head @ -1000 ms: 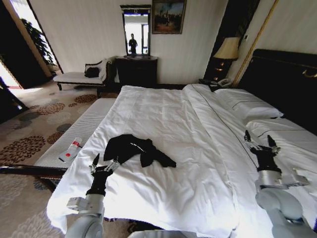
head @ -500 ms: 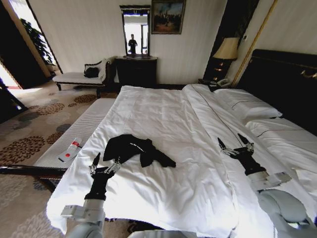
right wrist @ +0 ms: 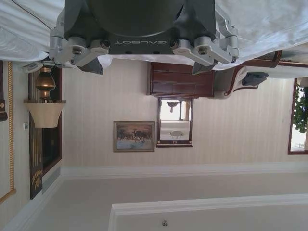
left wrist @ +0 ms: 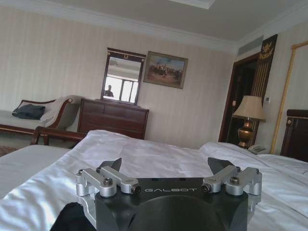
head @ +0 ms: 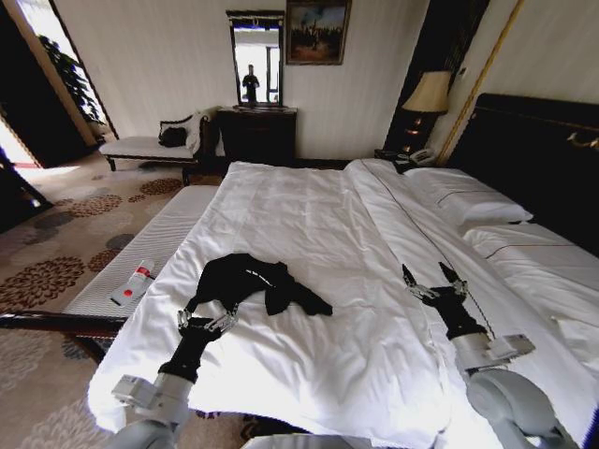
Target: Fold the clothes on the bed.
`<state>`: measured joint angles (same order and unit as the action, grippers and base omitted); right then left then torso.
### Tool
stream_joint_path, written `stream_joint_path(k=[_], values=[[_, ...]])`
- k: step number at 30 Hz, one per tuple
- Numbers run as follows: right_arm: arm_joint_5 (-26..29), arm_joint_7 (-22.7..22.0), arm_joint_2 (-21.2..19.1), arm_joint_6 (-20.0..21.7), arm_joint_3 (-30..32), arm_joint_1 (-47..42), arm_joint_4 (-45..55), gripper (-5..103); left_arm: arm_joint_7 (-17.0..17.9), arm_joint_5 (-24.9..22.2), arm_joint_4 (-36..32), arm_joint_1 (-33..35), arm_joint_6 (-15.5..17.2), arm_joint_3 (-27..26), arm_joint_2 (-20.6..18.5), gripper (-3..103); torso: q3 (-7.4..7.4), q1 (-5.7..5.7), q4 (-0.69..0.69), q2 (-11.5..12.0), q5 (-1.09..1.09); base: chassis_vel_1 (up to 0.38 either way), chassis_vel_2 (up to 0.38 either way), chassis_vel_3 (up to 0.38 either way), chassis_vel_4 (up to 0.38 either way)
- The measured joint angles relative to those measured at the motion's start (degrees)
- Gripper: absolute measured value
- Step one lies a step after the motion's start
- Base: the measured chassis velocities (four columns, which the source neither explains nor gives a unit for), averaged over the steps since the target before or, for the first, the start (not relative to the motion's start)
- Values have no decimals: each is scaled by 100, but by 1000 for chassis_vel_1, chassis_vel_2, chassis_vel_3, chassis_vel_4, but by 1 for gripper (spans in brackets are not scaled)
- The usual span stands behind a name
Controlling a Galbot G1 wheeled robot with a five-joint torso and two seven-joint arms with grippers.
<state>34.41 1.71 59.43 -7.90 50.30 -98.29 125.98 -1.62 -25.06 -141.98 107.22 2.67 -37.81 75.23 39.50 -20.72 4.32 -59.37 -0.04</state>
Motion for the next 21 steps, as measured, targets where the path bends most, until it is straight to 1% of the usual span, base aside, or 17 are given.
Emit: stream_joint_path(k=[2,3,5,7,9,12,13,15,21], values=[[-57,7,-18,-102,-40,3,-47,100,-12,-108,139,-72,-94,-243,-94,100,0,0,1,0,0,0,0,0,0],[-57,7,-18,-102,-40,3,-47,100,-12,-108,139,-72,-94,-243,-94,100,0,0,1,0,0,0,0,0,0],[-104,58,-50,-228,-64,14,-101,100,-67,-289,367,-183,-209,-626,-251,100,0,0,1,0,0,0,0,0,0],[-104,91,-58,-281,-63,34,-118,100,-101,-389,516,-245,-264,-821,-348,100,0,0,1,0,0,0,0,0,0],[-104,103,-58,-292,-58,37,-120,100,-112,-426,548,-257,-275,-856,-366,100,0,0,1,0,0,0,0,0,0],[-148,163,-53,-321,-26,-5,-107,100,-176,-643,588,-304,-333,-903,-367,100,0,0,1,0,0,0,0,0,0],[-148,163,-53,-321,-26,-5,-107,100,-176,-643,588,-304,-333,-903,-367,100,0,0,1,0,0,0,0,0,0],[-172,171,-25,-334,-16,-60,-59,100,-162,-724,520,-327,-337,-792,-292,100,0,0,1,0,1,0,0,0,0],[-251,175,66,-354,-3,-129,-15,100,-144,-606,453,-315,-371,-596,-125,100,0,0,1,0,1,0,0,0,0]])
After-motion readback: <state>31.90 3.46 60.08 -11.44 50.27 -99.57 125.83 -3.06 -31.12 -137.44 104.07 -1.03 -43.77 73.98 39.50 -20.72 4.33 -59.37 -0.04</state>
